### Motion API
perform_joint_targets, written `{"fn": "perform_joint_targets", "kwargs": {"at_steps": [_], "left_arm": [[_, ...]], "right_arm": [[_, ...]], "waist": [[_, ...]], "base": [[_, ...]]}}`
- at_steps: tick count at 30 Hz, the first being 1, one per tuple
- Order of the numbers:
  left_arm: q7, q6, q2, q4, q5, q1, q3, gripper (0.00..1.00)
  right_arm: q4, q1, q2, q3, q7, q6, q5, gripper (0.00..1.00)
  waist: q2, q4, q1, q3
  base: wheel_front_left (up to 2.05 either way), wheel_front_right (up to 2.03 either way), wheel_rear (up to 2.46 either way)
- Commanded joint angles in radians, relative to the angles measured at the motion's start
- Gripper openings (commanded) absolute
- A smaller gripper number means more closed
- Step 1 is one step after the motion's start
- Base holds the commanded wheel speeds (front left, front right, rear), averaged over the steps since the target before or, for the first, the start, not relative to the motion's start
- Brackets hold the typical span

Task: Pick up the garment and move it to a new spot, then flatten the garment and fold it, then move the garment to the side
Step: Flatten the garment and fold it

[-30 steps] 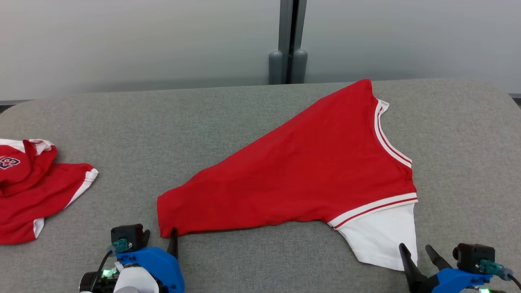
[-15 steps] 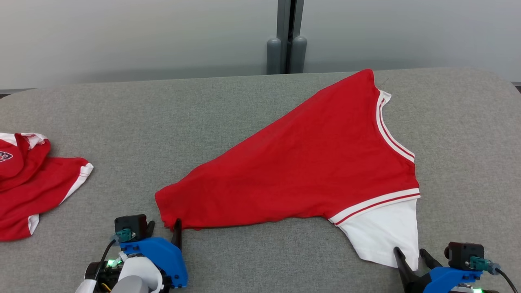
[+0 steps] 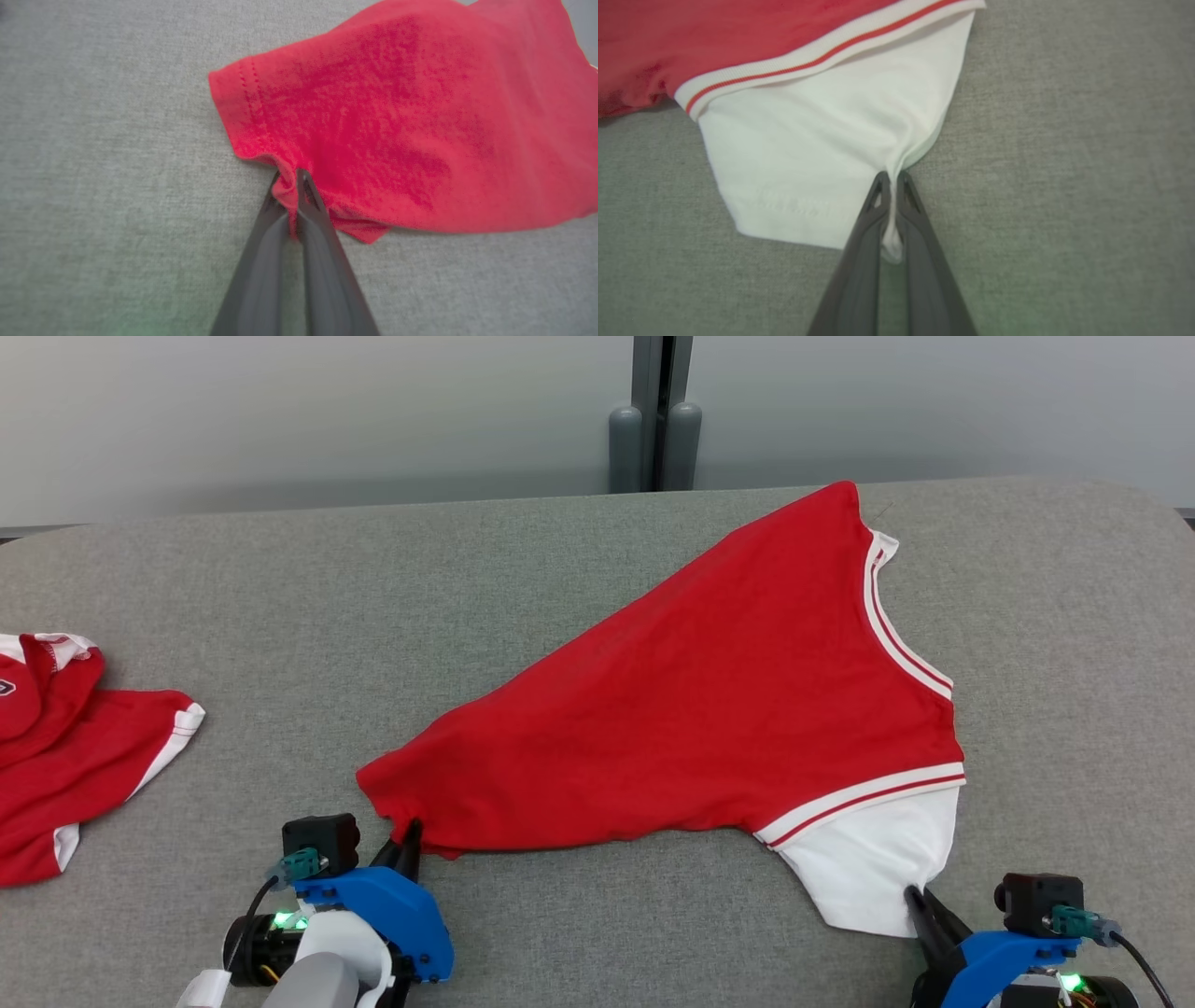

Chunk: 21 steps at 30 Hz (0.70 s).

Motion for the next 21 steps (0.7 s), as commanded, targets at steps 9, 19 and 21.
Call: {"fn": "perform_joint_targets", "kwargs": {"at_steps": [9,19,21], "left_arm": [[-0.131,-0.017,0.002,-0.125,-0.062,0.033,0.050,0.00],[-0.052,-0.034,0.023,-0.612,-0.244,0.133,0.118,0.00],[-0.019,-0.032,0.017,-0.712,-0.297,0.150,0.133,0.00]], "right_arm": [[-0.172,-0.002,0.003,-0.066,-0.067,0.002,0.030,0.00],[-0.540,0.017,0.003,-0.135,-0.008,0.002,0.106,0.00],[-0.602,0.008,0.003,-0.141,0.010,0.002,0.119,0.00]], "waist": [[0.0000,0.007,0.0000,-0.039],[0.0000,0.007,0.0000,-0.095],[0.0000,0.004,0.0000,-0.102]], "base": [[0.00,0.00,0.00],[0.00,0.00,0.00],[0.00,0.00,0.00]]}}
